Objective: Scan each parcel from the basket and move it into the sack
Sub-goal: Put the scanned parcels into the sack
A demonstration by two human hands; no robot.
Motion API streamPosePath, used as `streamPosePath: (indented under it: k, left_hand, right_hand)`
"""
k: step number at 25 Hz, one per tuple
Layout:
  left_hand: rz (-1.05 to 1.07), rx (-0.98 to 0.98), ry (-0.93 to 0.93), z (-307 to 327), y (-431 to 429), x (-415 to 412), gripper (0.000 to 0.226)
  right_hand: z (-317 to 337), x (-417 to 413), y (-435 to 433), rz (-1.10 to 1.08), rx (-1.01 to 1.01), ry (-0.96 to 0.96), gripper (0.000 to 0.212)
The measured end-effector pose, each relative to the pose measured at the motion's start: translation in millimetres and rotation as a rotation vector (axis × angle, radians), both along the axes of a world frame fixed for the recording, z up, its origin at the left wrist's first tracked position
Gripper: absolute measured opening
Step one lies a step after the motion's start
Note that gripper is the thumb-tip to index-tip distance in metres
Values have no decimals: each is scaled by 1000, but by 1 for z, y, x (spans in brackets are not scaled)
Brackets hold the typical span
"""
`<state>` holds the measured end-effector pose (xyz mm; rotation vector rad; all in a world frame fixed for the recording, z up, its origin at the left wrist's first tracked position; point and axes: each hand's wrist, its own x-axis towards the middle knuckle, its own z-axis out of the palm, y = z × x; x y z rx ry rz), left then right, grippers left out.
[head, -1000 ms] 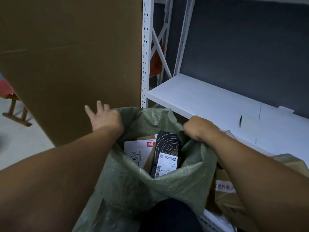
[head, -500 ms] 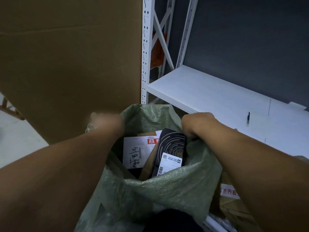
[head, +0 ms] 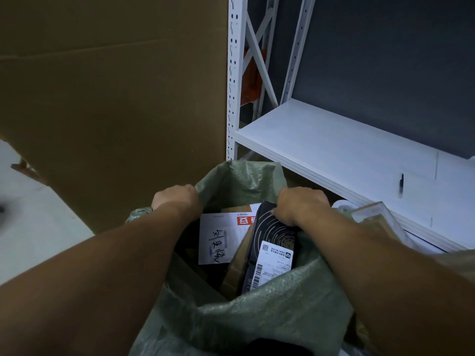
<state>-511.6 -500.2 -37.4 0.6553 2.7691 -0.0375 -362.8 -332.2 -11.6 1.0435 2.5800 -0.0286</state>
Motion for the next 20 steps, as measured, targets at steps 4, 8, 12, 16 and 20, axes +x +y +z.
streamPosePath:
  k: [4,8,12,16,20]
  left_hand:
    - [166,275,75,37,6,-17,23]
    - [300,558,128,108,22,-41,30]
    - [345,820,169,174,32,-64,31]
    - [311,931,235,206,26,-73,34]
    - [326,858,163,196,14,-71,32]
  right_hand:
    - [23,-19,-2,3,0,363,26]
    - [95,-44,9,-155,-2,783,27]
    - [163,-61,24,-219,93,1012,27]
    - [200,-62,27,-219,182,1095,25]
    - [196,-60,21,-209,184,1033,27]
